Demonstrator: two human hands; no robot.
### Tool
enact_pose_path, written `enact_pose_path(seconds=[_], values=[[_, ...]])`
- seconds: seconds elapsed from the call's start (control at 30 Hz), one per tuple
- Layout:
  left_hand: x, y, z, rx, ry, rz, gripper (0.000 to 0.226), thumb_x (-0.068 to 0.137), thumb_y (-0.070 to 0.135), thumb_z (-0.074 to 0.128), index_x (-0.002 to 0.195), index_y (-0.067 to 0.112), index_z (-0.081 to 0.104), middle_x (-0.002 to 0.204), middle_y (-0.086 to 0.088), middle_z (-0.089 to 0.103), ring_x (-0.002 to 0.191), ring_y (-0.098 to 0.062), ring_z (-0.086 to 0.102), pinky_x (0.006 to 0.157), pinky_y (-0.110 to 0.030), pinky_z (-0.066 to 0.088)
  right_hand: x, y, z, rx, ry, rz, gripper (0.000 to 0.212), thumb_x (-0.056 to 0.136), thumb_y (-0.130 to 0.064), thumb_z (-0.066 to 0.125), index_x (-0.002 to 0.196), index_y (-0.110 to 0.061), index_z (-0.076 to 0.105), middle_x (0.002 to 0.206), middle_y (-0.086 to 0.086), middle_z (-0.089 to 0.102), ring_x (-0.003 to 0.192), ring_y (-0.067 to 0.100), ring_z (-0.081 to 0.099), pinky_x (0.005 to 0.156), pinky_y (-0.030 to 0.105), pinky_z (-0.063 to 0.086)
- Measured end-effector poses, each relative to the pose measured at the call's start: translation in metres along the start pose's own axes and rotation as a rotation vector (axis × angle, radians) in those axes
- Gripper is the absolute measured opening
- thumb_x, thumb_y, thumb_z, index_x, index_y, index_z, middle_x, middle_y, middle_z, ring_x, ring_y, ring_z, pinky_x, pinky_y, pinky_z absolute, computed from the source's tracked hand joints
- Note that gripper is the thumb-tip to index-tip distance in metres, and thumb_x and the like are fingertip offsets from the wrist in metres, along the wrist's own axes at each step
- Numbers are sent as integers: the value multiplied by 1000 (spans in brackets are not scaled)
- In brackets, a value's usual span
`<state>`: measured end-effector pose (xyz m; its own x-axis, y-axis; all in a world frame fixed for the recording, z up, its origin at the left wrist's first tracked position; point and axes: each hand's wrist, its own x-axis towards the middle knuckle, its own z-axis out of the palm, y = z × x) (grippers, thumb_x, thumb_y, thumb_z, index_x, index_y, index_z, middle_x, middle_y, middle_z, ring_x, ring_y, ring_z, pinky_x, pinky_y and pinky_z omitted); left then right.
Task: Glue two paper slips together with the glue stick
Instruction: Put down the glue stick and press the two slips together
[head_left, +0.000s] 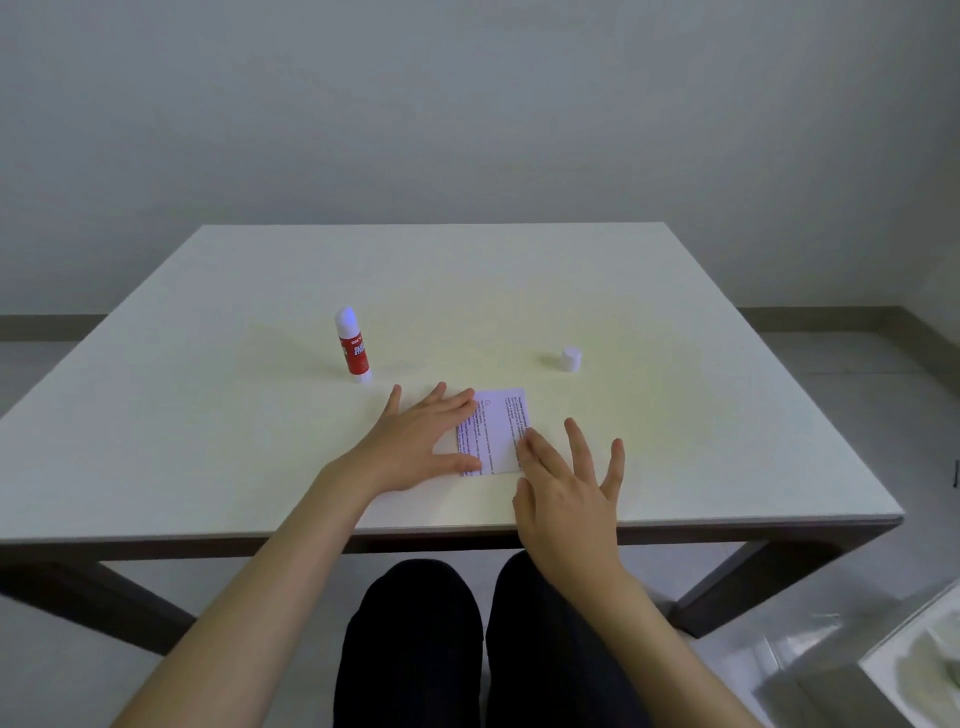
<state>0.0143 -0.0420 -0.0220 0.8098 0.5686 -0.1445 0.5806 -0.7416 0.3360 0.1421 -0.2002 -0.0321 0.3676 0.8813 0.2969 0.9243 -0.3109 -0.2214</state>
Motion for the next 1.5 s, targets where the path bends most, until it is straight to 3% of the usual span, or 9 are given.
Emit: enact_pose_path(seconds=[0.13,0.37,0.53,0.7,0.87,1.03,1.13,1.27,1.5], values=[[2,-7,-3,-53,-2,4,80,83,60,51,149,33,15,157,22,6,147,-8,-6,116,-49,-12,0,2,0,-6,-11,-33,37,77,-12,62,113,-15,68,124,-3,65,131,37,45,106,64,14],[3,-10,0,-109,-3,4,85,78,68,50,148,38,13,156,27,4,145,-3,-8,116,-49,-14,8,2,-6,97,-82,-137,50,97,-45,22,144,-32,33,155,-16,26,148,19,-3,110,48,-23],[2,-9,-1,-112,-19,8,87,77,70,48,149,37,12,156,27,4,145,-3,-9,115,-49,-14,38,6,6,4,-291,-316,56,97,-52,7,149,-33,12,158,-19,15,146,21,-17,102,54,-32],[0,-5,-4,-91,-40,-11,83,81,63,50,149,38,9,156,26,1,145,-6,-12,115,-50,-15,81,14,7,-190,-371,-180,71,89,-64,2,150,-28,-3,160,-14,-1,146,25,-19,106,59,-24],[-1,-4,-5,-102,-53,-12,87,80,64,51,149,34,8,157,25,0,146,-7,-12,115,-53,-14,39,-1,18,-111,-361,-411,92,69,-78,-21,148,-33,-5,158,-18,-7,143,21,-24,94,49,-43],[-1,0,-9,-78,-90,-22,91,79,66,51,150,33,3,158,23,-2,146,-10,-14,114,-56,-14,78,11,10,-183,-437,-229,70,86,-67,-2,148,-35,-10,158,-19,-11,144,23,-23,104,57,-28],[-1,0,-9,-77,-79,-20,88,83,61,51,150,33,2,158,22,-2,146,-10,-14,114,-55,-15,71,-1,14,-148,-404,-228,78,84,-71,-2,149,-29,-10,159,-14,-10,144,22,-23,105,56,-27],[-1,-2,-8,-93,-81,-16,88,82,61,52,150,33,4,158,22,-3,146,-9,-15,114,-53,-17,33,0,20,-65,-370,-369,87,73,-78,-12,148,-35,-6,158,-21,-9,140,14,-29,95,47,-41],[0,1,-11,-23,-122,-34,90,82,65,48,150,31,-1,158,19,-8,145,-13,-18,113,-56,-16,78,14,7,-164,-431,-100,77,86,-69,2,150,-27,-6,160,-13,-8,145,23,-21,107,58,-24]])
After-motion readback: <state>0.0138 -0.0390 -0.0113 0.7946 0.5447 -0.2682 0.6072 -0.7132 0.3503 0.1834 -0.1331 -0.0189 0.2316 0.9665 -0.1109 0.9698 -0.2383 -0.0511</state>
